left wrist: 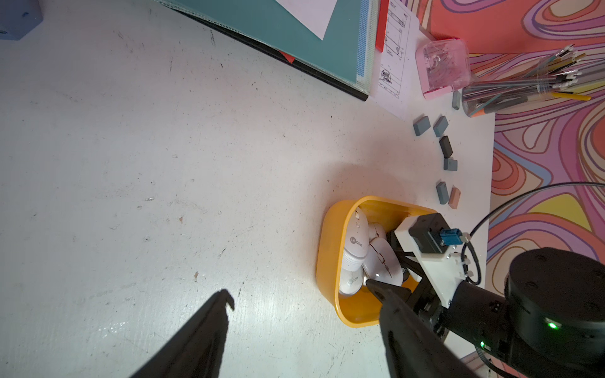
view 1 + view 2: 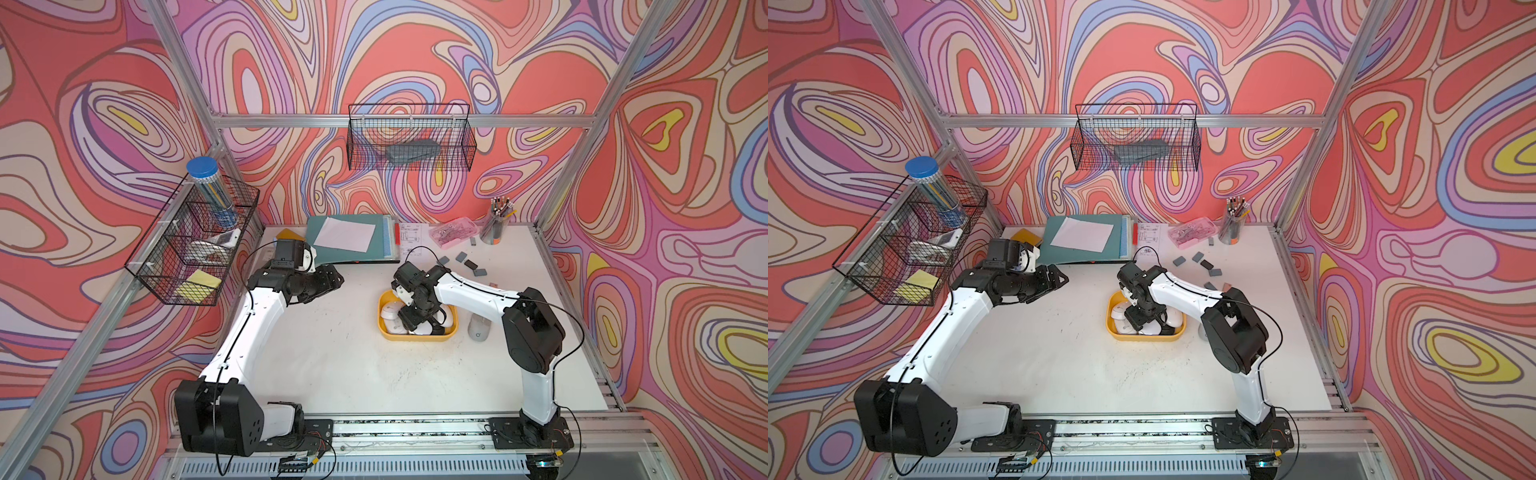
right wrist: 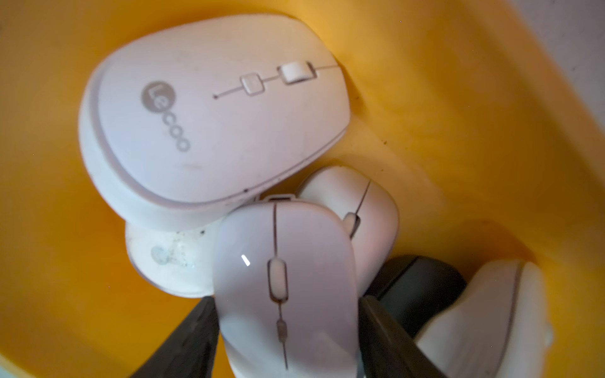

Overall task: Take out the mouse from the storage box
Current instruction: Pick up the mouse from the storage box.

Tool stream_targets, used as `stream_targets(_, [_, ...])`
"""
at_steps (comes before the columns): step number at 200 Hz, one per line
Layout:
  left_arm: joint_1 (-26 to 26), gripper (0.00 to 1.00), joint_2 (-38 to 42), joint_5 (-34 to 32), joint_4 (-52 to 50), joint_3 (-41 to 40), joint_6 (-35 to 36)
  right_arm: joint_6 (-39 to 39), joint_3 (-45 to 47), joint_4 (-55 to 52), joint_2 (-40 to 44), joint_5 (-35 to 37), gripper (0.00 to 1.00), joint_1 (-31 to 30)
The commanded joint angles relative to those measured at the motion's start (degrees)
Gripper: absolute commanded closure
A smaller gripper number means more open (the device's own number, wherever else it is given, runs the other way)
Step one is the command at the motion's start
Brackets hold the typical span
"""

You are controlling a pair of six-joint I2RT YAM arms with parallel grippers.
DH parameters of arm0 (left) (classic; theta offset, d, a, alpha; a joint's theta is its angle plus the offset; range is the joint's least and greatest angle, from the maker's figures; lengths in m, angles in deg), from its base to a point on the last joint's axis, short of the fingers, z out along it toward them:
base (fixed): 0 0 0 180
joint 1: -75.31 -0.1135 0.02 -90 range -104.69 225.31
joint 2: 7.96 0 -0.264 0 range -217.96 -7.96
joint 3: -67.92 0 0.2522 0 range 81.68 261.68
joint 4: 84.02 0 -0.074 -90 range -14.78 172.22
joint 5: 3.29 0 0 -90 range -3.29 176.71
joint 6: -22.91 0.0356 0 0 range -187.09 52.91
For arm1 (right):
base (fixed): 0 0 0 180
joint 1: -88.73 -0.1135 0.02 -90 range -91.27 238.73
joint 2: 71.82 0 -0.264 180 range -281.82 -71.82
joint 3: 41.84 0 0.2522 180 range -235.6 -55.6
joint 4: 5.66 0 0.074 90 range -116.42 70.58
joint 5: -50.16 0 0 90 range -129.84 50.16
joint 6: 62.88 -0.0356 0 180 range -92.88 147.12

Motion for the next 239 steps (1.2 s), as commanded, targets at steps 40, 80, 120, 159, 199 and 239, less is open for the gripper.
stream_targets(40, [-0.21, 0.23, 0.05, 0.34, 0.85, -0.53, 0.25, 1.05, -1.97, -1.96, -2.70, 2.97, 0.42, -1.26])
stream_targets(80, [-0.21, 0.23, 0.05, 0.44, 0.90, -0.62, 0.19, -0.82, -2.86, -2.31, 0.01, 5.49, 0.48, -2.00])
stream_targets(120, [-0.21, 0.23, 0.14, 0.98, 1.06, -0.62, 0.06, -2.29, -2.88, -2.45, 4.53, 7.69, 0.46, -1.98])
stream_targets(159, [-0.21, 0.23, 0.47, 1.10, 1.13, -0.77, 0.01, -2.92, -3.11, -2.36, 4.76, 9.36, 0.46, -1.99])
stream_targets(199, [-0.21, 0.23, 0.40, 1.37, 1.22, -0.66, 0.01, -4.37, -3.93, -2.59, 6.43, 13.31, 0.45, 0.05])
stream_targets(239, [-0.28, 0.23, 0.68, 1.56, 1.35, -0.79, 0.01, -5.75, -2.98, -2.75, 8.87, 11.89, 0.45, 3.89])
